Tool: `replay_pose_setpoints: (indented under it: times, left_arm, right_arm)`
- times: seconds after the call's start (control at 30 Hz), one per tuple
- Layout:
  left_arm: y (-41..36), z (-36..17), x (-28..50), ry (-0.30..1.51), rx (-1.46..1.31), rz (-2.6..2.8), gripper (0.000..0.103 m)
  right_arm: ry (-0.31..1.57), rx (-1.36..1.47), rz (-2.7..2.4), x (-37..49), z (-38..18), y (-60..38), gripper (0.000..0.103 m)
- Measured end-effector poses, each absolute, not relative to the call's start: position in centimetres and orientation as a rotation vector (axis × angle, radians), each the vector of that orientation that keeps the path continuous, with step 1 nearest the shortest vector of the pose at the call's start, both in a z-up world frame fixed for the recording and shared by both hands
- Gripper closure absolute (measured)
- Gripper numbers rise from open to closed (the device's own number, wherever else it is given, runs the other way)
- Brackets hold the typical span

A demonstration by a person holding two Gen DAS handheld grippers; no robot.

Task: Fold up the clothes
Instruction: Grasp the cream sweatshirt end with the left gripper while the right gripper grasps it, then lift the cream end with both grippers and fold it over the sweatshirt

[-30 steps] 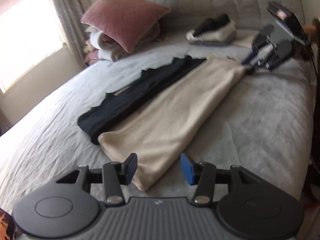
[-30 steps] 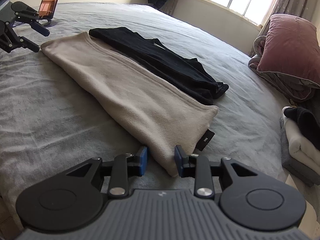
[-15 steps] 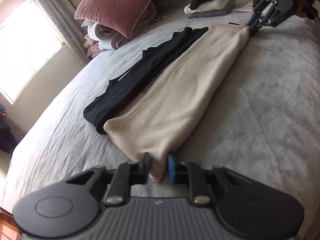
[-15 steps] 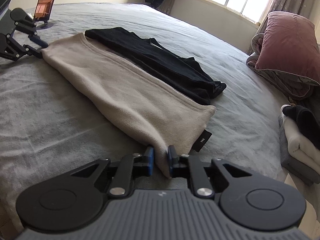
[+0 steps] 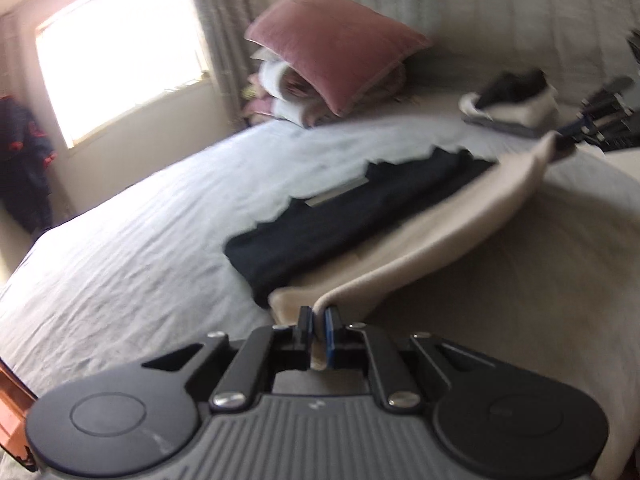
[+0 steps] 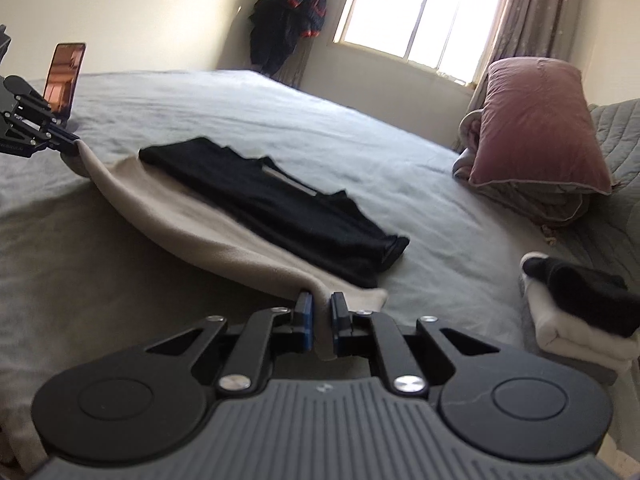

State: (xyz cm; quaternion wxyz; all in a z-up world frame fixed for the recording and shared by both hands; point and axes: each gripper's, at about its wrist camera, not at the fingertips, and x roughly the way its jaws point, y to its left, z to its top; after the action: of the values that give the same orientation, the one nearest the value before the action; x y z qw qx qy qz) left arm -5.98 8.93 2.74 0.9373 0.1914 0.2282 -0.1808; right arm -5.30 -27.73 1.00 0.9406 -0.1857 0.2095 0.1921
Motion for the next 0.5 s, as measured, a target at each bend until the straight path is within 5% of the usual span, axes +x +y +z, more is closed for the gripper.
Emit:
replay_pose_setpoints:
  times: [0.5]
  left_arm:
    - [7.5,8.0,7.4,0.496,0.222,-0.211,0.097]
  right_arm:
    - [0.425,-0.322,0.278,6.4,5.4,-26.6,0.094]
